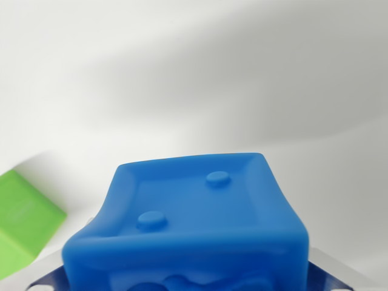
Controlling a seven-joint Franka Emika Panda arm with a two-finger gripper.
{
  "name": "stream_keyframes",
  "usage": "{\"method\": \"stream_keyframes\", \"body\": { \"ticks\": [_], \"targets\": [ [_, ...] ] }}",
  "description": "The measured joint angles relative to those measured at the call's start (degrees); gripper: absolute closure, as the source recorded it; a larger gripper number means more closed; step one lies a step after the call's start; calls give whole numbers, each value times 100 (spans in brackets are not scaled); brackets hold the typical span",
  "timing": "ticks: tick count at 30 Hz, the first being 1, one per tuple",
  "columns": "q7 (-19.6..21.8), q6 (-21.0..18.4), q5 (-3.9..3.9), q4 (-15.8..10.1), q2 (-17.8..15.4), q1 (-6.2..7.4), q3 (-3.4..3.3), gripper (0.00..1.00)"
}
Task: Stack cube
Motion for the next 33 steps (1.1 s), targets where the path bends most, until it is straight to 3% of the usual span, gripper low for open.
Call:
{"method": "stream_keyframes", "body": {
  "ticks": [33],
  "targets": [
    [-893,-207,-112,-30,-237,238,253,100]
  ]
}}
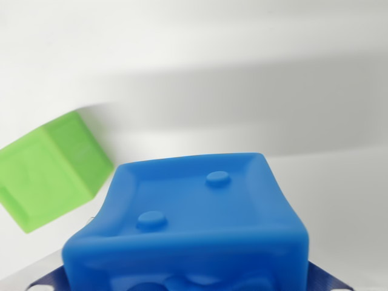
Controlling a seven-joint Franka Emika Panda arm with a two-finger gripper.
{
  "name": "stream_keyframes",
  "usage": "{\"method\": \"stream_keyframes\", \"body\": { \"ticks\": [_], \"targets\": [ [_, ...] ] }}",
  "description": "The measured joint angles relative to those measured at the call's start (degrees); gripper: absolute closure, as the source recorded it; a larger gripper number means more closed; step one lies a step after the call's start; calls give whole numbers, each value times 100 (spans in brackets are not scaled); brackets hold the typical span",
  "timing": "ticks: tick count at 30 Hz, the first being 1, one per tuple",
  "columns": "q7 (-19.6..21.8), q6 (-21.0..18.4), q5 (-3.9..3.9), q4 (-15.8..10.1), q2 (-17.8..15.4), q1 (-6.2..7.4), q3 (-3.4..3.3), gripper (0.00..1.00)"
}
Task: Stack cube
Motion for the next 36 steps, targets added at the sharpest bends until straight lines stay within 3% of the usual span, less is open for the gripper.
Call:
{"method": "stream_keyframes", "body": {
  "ticks": [36],
  "targets": [
    [-966,-244,-68,51,-182,283,234,100]
  ]
}}
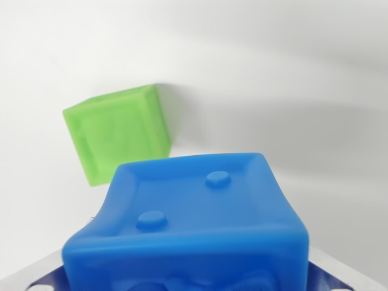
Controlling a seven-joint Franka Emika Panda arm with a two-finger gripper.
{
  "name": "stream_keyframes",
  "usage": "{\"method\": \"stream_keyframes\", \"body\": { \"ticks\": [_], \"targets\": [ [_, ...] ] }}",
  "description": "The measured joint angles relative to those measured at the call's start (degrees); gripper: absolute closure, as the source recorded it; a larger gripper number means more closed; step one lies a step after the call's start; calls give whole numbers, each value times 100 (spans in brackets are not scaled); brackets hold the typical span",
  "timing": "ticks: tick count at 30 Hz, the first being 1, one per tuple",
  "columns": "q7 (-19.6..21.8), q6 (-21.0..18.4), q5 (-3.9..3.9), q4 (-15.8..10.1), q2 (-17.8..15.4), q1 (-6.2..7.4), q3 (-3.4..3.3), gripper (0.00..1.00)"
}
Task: Stack cube
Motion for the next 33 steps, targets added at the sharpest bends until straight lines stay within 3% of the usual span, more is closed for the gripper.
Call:
{"method": "stream_keyframes", "body": {
  "ticks": [33],
  "targets": [
    [-889,-247,-48,151,-95,255,203,100]
  ]
}}
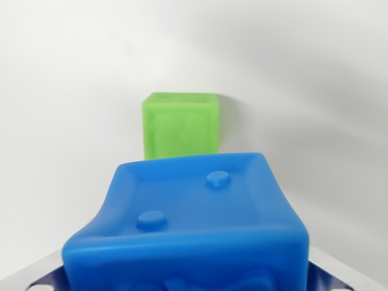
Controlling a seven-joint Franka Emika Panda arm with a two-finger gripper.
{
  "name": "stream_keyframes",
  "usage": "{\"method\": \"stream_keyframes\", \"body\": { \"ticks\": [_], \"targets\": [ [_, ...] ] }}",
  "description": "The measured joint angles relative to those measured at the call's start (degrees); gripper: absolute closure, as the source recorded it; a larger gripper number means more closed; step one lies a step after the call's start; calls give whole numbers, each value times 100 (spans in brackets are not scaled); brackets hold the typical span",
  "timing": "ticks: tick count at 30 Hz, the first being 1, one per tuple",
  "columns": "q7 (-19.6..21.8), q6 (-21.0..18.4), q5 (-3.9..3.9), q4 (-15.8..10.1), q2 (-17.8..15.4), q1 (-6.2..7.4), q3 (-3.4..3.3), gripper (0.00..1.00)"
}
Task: Stack cube
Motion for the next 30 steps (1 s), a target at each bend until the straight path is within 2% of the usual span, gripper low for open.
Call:
{"method": "stream_keyframes", "body": {
  "ticks": [11,30],
  "targets": [
    [-186,-21,-18,44,23,71,41,100],
    [-131,678,-158,18,735,103,-14,100]
  ]
}}
